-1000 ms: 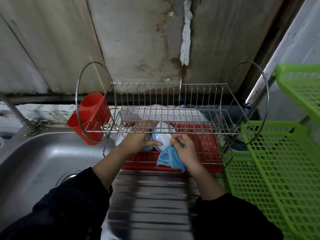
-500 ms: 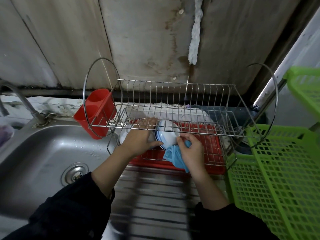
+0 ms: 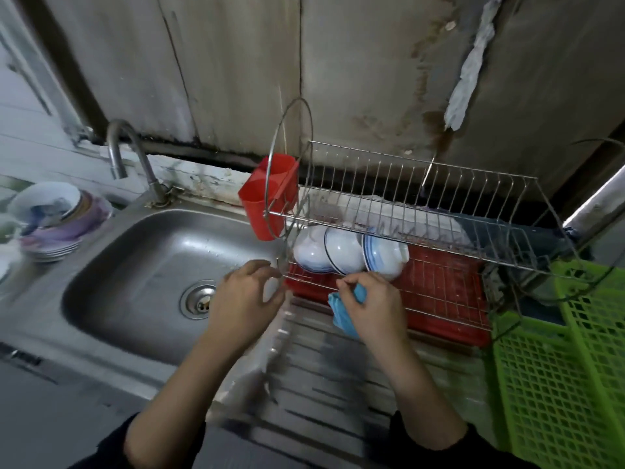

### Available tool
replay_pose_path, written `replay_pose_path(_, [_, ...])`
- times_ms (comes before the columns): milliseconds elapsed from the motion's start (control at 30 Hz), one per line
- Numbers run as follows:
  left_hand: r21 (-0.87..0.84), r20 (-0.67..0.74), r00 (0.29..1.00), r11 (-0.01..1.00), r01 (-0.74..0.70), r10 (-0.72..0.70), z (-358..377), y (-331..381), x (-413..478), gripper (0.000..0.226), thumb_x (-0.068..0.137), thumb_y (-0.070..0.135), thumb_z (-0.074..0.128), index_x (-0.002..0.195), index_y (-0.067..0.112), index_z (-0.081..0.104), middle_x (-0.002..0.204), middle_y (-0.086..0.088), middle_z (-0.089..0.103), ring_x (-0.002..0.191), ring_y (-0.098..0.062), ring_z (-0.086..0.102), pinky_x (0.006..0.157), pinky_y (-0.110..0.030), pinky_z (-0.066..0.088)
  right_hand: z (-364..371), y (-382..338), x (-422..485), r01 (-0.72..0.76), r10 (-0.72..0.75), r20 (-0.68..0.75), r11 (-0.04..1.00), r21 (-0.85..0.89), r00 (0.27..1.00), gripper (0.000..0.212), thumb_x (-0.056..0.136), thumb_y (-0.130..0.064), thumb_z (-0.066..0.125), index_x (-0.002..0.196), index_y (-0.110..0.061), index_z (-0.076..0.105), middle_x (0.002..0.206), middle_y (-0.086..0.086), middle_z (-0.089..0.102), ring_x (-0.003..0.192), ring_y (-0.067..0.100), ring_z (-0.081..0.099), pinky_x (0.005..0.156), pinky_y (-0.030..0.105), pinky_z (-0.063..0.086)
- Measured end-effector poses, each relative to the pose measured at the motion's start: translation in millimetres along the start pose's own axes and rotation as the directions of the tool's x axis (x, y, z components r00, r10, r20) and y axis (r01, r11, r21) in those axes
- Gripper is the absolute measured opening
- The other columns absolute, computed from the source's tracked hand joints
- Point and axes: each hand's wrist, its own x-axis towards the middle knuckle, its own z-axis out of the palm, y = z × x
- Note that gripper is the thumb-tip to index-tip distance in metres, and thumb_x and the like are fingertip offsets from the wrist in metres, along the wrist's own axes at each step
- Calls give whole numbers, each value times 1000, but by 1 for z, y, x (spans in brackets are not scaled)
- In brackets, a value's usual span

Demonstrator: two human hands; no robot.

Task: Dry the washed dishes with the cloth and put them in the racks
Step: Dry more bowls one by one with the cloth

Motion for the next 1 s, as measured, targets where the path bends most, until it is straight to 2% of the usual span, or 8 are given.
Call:
replay_pose_path(133, [7,-20,993,993,116,-115,-40,-41,-26,26,91,36,61,108,20,72,106,-1,73,93,-23,68,84,-35,52,25,-55,-13,89,-85,91,996,-33,992,7,83,-25,71,83,-19,73,86,2,70,78,26,66,70,41,54])
replay_pose_path(233, [21,-38,982,982,188,-187,-72,-72,-46,23,91,37,61,107,25,72,100,5,73,95,-20,67,79,-30,48,47,-101,-27,99,-88,146,992,-75,985,7,85,-28,70,84,-21,72,90,0,70,82,25,65,72,36,51])
replay_pose_path(400, [9,-74,958,961,277,-276,-124,-139,-87,23,91,41,60,103,27,72,99,7,73,94,-19,67,80,-34,51,89,-174,-52,119,-103,210,991,-66,972,10,88,-29,67,86,-21,72,94,-3,68,81,19,60,72,30,46])
replay_pose_path(533, [-8,-108,928,933,359,-358,-164,-191,-116,22,91,40,58,104,28,71,99,9,72,97,-18,66,81,-34,51,130,-226,-67,138,-97,314,984,-112,945,16,92,-36,59,92,-25,71,101,-5,66,90,19,60,75,30,46])
replay_pose_path(667, [-25,-146,896,907,421,-420,-198,-234,-140,19,91,39,57,101,29,70,96,11,71,94,-15,66,79,-33,50,171,-268,-78,145,-101,356,984,-99,929,15,92,-37,59,87,-27,68,91,-10,60,83,15,54,68,26,37])
replay_pose_path(800, [-28,-171,853,868,496,-493,-220,-274,-154,21,91,42,56,101,31,69,95,14,71,95,-14,65,78,-33,52,203,-304,-81,158,-115,411,985,-73,904,15,91,-37,61,85,-26,68,83,-7,57,81,19,55,69,29,44])
replay_pose_path(1000, [-86,-210,807,833,547,-552,-234,-325,-150,20,91,39,57,101,30,71,94,13,71,97,-13,65,80,-34,53,257,-344,-71,190,-142,478,980,-54,867,14,91,-39,61,87,-27,68,88,-5,63,82,18,55,69,27,41])
